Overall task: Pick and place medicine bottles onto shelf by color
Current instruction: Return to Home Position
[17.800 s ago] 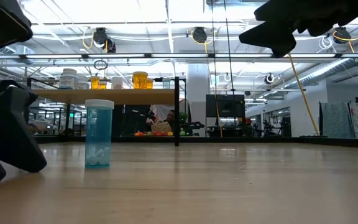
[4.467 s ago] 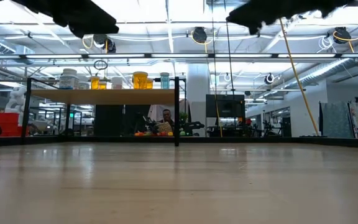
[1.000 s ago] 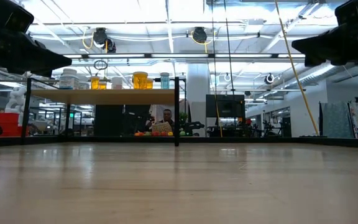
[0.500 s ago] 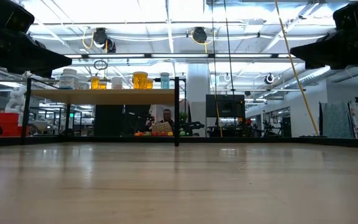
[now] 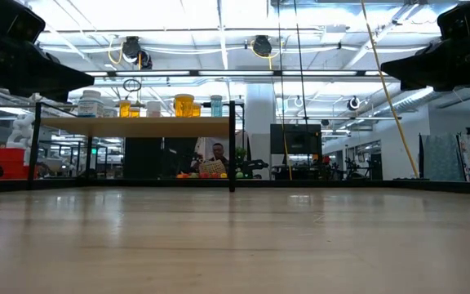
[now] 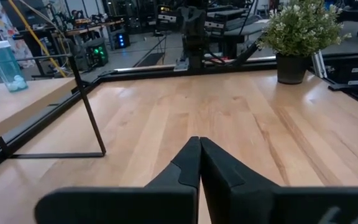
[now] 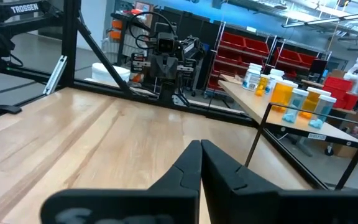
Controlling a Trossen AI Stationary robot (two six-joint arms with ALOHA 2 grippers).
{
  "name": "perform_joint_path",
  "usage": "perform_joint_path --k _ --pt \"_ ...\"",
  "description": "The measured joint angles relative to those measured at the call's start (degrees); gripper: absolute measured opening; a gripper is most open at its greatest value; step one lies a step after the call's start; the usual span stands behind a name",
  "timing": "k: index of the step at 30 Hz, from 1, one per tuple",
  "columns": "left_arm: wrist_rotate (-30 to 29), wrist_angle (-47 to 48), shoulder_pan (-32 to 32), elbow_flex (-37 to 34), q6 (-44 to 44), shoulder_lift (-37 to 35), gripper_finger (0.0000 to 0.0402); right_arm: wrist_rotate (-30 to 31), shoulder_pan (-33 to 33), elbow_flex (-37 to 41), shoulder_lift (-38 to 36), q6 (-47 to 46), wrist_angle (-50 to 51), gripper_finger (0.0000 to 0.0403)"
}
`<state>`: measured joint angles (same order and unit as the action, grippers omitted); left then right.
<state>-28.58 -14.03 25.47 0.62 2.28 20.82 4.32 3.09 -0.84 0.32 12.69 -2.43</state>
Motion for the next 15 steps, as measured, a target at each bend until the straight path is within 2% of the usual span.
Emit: perform_joint_path --k 8,15 --pt "1.36 -0.28 0.00 0.00 0.47 -1.10 0.0008 0.07 0.00 0.00 0.00 0.00 -0.18 0.0000" --pt "2.97 2.70 0.64 0.02 2.37 -7.29 0.0006 0.09 0.00 0.00 0.00 0.00 -0.24 0.0000"
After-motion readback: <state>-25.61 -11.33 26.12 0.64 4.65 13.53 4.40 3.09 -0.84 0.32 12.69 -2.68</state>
